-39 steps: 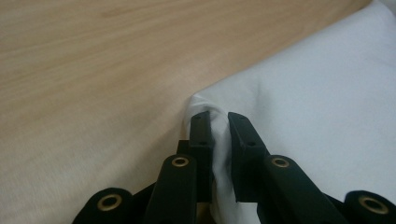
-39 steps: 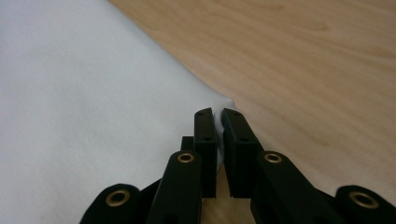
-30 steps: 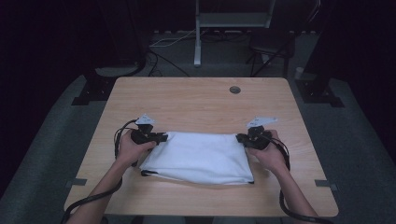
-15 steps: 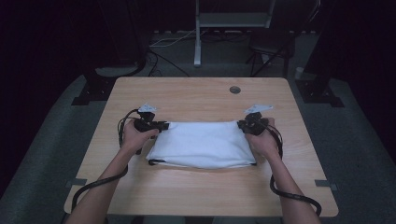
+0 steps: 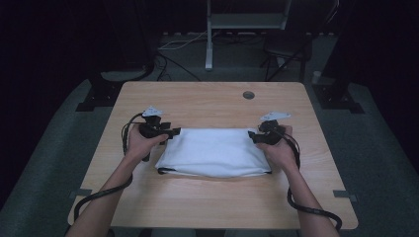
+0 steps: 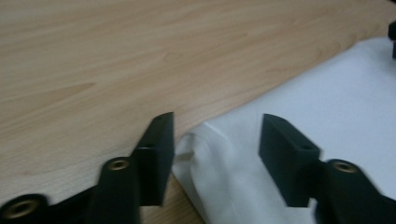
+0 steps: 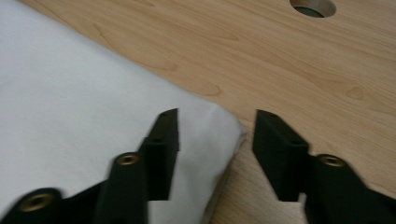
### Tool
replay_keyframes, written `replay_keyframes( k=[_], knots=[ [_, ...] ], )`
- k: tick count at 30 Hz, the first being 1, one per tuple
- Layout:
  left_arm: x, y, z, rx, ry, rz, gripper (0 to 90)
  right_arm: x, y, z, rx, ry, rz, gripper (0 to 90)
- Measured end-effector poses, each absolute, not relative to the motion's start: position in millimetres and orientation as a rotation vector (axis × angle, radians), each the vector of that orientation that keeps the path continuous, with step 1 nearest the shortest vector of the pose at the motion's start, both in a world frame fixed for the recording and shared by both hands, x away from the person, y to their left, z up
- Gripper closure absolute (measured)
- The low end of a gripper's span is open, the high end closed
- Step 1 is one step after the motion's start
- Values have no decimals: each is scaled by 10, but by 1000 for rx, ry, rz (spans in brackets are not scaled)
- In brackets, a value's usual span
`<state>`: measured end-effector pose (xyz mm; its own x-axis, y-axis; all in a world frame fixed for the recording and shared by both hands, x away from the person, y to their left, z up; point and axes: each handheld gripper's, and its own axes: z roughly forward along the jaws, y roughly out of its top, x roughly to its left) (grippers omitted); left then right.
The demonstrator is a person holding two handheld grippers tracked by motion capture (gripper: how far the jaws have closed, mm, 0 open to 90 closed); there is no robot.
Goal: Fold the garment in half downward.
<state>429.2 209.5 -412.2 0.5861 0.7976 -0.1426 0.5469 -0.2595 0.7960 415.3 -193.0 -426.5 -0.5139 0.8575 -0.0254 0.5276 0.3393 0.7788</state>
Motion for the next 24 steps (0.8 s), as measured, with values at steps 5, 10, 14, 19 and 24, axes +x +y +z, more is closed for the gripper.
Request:
replay_keyframes(
  k=[5, 10, 14, 19, 24],
  knots=[
    [4187, 2143, -4049, 1941, 1053, 412, 304, 4061, -1949, -4188, 1216, 2147, 1049, 299],
    [4061, 2226, -4001, 1913, 1039, 423, 297, 3954, -1992, -4138, 1212, 2129, 1095, 244],
    [4012, 2301, -3993, 1918, 1042, 429, 297, 3890, -2019, -4111, 1205, 2125, 1099, 233],
    [3989, 2355, -3963, 1912, 1049, 449, 297, 3853, -2005, -4038, 1190, 2118, 1118, 230],
    [3997, 2348, -3939, 1917, 1039, 444, 297, 3819, -1924, -3949, 1154, 2130, 1152, 219]
  ],
)
